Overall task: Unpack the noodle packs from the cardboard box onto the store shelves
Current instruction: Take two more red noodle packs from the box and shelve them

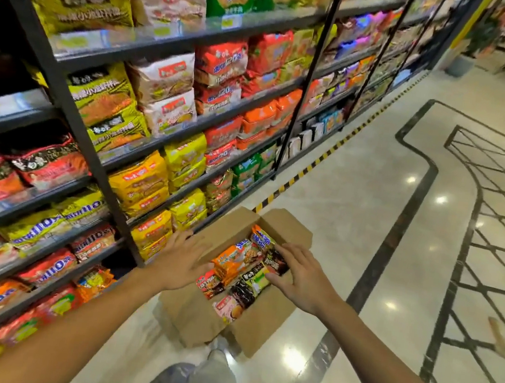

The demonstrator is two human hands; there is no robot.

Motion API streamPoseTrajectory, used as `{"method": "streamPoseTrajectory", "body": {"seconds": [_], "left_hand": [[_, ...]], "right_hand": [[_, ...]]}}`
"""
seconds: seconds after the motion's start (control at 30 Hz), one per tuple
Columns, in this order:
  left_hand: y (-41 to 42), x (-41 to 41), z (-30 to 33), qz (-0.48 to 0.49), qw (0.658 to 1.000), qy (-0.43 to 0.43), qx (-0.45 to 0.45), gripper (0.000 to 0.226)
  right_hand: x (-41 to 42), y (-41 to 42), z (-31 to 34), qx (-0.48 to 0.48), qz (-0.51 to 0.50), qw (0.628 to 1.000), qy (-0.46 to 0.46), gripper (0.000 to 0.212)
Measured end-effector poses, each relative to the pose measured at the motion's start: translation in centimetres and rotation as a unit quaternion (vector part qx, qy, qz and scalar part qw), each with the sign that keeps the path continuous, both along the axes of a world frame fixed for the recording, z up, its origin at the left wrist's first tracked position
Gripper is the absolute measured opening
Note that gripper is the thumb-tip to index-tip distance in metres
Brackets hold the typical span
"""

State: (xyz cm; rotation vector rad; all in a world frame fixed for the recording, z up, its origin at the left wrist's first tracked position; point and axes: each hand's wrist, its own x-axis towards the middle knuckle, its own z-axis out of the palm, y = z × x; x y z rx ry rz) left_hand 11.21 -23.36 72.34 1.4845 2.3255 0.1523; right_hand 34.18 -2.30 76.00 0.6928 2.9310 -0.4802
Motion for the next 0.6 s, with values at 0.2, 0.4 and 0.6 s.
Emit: {"method": "streamPoseTrajectory", "body": {"seconds": [0.2,0.4,0.6], "left_hand": [[4.2,-1.9,-2.6,0.080,0.996,-0.041,-0.022,0.120],[6.2,-1.9,-3.6,0.158,0.985,-0.059,-0.033,0.120],[8.9,-1.5,-6.1,0.268,0.958,-0.089,-0.058,0.074]], "right_hand": [[-4.9,7.6,-1.4,-0.011,0.065,0.997,-0.030,0.086],[-11.1,12.6,-3.3,-0.064,0.137,0.987,-0.047,0.073],[-17.8,16.6,-7.5,-0.115,0.218,0.963,-0.109,0.078]]}}
